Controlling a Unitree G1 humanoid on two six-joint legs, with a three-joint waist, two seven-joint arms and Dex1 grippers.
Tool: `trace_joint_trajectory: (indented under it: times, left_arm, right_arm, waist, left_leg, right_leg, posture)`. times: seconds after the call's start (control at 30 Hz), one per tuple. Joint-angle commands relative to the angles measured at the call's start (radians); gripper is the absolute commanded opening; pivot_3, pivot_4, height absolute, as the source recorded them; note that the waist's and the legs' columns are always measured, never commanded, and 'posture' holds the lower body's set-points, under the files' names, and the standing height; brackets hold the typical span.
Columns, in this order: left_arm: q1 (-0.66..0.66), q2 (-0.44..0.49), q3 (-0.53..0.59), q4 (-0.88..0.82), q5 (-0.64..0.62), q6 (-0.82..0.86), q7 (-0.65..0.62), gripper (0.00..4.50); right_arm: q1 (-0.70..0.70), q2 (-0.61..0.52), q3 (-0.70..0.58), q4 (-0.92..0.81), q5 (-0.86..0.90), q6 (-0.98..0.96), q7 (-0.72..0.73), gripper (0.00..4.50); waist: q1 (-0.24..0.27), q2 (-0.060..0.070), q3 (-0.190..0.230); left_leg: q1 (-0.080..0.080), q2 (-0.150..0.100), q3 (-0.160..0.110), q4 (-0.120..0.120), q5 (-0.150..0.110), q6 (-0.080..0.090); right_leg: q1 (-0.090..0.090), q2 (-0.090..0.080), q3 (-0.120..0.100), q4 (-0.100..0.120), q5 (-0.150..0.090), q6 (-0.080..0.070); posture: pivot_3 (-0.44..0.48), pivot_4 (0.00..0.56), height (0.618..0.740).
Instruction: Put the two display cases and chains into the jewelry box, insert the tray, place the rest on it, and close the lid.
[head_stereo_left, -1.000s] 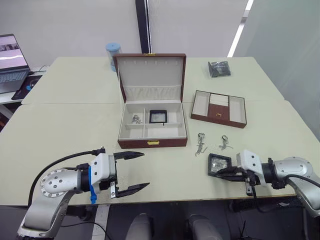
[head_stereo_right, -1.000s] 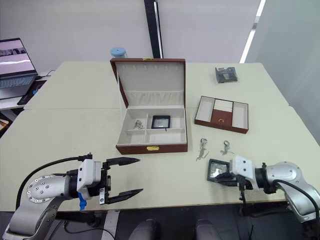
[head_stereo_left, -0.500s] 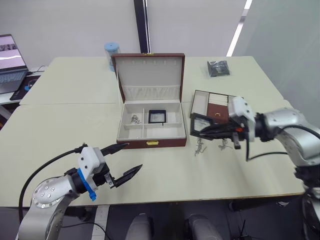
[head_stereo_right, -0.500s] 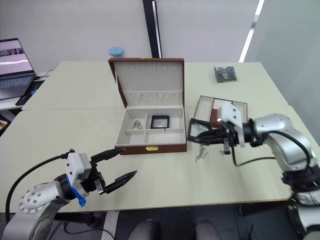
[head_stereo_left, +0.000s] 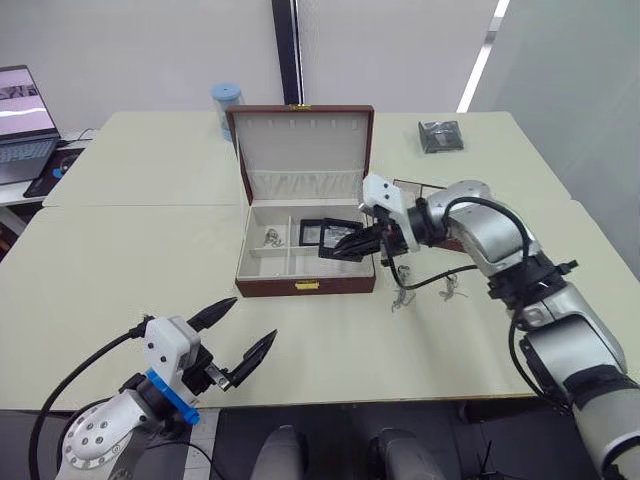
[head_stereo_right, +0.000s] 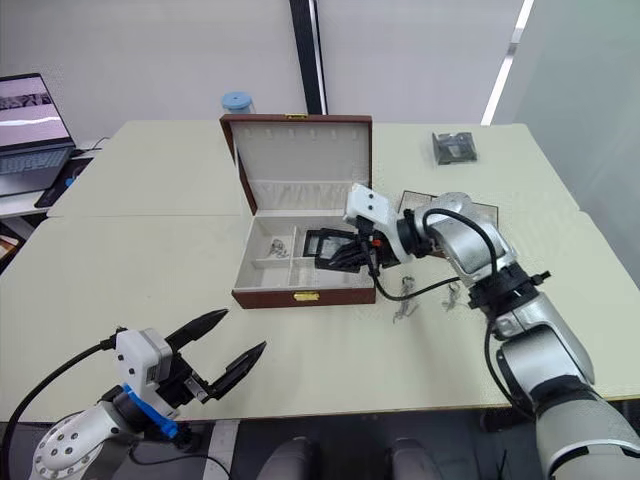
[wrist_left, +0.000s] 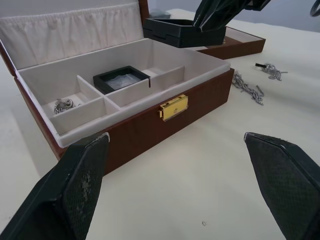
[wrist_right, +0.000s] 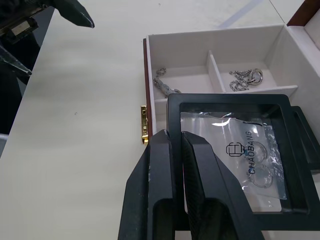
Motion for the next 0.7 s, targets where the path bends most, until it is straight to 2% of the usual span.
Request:
trace_joint_trajectory:
  times: [0.03, 0.4, 0.7]
  left_arm:
    - [0.024, -0.02, 0.012, -0.043, 0.008, -0.033, 0.024, 4.5]
    - [0.074, -0.047, 0.001, -0.053, 0.027, -0.071, 0.049, 4.5]
    - [0.091, -0.043, 0.009, -0.047, 0.027, -0.081, 0.044, 4.5]
  right_arm:
    - [-0.055, 0.041, 0.008, 0.073, -0.04, -0.041, 0.009, 0.02]
    - [-0.094, 0.134, 0.031, 0.28, -0.145, -0.163, 0.063, 0.02]
    - [-0.102, 0.168, 0.016, 0.313, -0.171, -0.173, 0.102, 0.02]
  waist:
    - [-0.001, 0.0, 0.0]
    - [-0.002, 0.0, 0.0]
    - [-0.002, 0.001, 0.0]
  left_leg:
    - [0.0, 0.0, 0.0, 0.0, 0.0, 0.0]
    - [0.0, 0.0, 0.001, 0.0, 0.0, 0.0]
    - [0.0, 0.0, 0.001, -0.001, 0.0, 0.0]
  right_leg:
    - [0.0, 0.0, 0.0, 0.0, 0.0, 0.0]
    - [-0.001, 0.0, 0.0, 0.0, 0.0, -0.001]
    - [-0.001, 0.0, 0.0, 0.0, 0.0, -0.001]
  posture:
    - [0.0, 0.15, 0.74]
    - [0.0, 0.15, 0.74]
    - [0.0, 0.15, 0.74]
